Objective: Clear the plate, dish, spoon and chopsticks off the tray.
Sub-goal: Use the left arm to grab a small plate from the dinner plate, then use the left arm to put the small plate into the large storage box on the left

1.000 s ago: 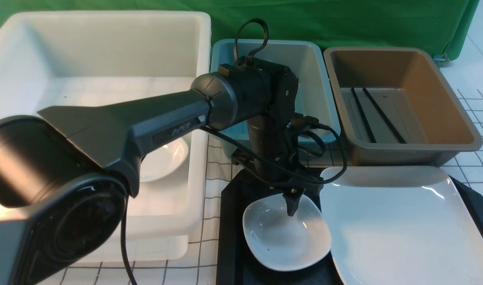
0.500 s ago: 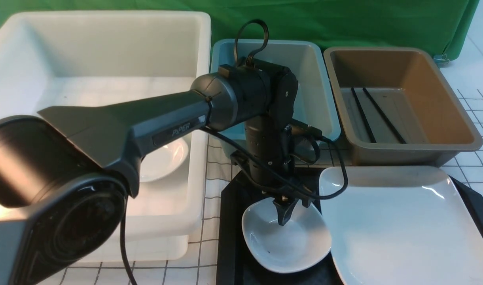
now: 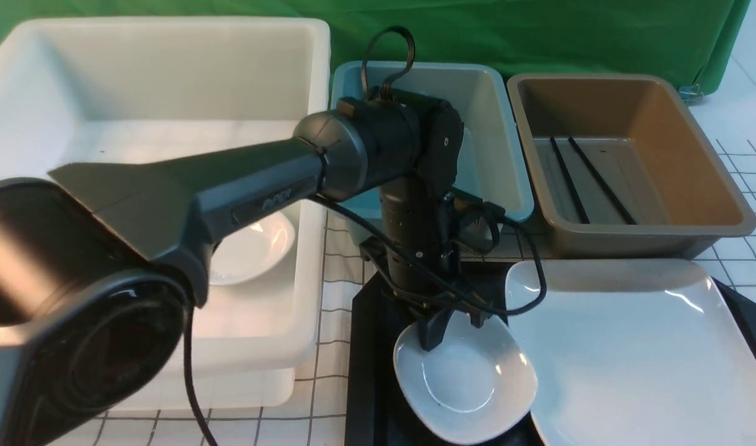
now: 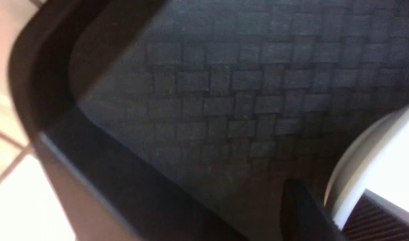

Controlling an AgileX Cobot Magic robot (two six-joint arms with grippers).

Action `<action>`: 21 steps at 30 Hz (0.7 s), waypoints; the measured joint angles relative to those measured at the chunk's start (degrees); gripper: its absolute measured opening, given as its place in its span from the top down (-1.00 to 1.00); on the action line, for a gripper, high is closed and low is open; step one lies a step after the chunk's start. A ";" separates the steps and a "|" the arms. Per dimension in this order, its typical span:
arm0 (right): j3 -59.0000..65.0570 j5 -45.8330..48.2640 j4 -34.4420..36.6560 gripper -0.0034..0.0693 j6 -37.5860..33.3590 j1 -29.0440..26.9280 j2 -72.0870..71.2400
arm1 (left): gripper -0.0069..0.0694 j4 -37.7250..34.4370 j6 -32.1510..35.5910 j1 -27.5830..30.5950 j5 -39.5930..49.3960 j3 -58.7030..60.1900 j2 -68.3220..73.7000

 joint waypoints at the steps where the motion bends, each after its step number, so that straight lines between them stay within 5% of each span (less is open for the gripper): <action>1: 0.00 0.00 0.00 0.25 0.00 0.00 0.00 | 0.70 -0.38 -0.85 0.00 -0.56 0.00 -1.66; 11: 0.00 0.00 0.00 0.25 0.00 0.00 0.00 | 0.79 -1.04 -6.63 1.80 -1.97 0.00 -22.11; 18: 0.00 0.00 0.00 0.25 0.00 0.00 0.00 | 0.79 1.33 -12.82 19.14 -1.91 0.00 -31.96; 21: 0.00 0.00 0.00 0.25 0.00 0.00 0.00 | 0.79 -1.45 -16.80 32.17 -2.14 1.39 -32.59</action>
